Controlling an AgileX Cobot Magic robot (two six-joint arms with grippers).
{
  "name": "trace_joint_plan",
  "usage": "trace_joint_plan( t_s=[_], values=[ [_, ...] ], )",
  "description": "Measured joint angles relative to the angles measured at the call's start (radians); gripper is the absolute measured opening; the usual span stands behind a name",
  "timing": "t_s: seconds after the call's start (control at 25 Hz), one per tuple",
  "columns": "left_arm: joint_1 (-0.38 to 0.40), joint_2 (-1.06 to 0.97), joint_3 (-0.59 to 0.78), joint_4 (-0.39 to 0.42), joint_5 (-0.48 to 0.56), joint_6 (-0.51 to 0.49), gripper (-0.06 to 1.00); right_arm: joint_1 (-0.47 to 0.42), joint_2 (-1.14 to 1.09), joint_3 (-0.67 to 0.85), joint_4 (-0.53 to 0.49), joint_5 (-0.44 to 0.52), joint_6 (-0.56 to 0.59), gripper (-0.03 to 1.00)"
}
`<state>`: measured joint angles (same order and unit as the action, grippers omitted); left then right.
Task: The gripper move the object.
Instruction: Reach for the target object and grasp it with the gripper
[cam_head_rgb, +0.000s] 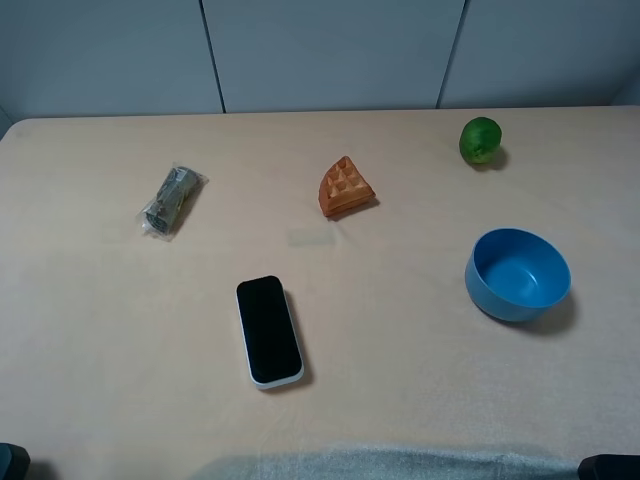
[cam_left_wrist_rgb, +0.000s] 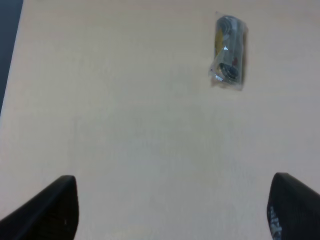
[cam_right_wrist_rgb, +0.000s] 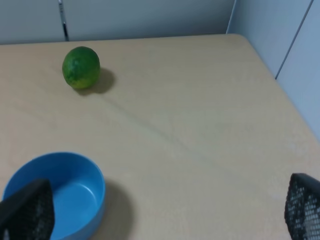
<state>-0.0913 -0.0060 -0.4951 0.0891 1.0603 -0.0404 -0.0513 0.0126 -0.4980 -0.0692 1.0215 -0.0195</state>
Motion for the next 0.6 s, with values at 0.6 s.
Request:
trace_joint_plan(
  t_s=[0.6],
  values=[
    [0.000,0.000,0.000,0.000,0.000,0.000,0.83,0.000,0.452,-0.274,0.016,-0.008,-0.045,0.70]
  ],
)
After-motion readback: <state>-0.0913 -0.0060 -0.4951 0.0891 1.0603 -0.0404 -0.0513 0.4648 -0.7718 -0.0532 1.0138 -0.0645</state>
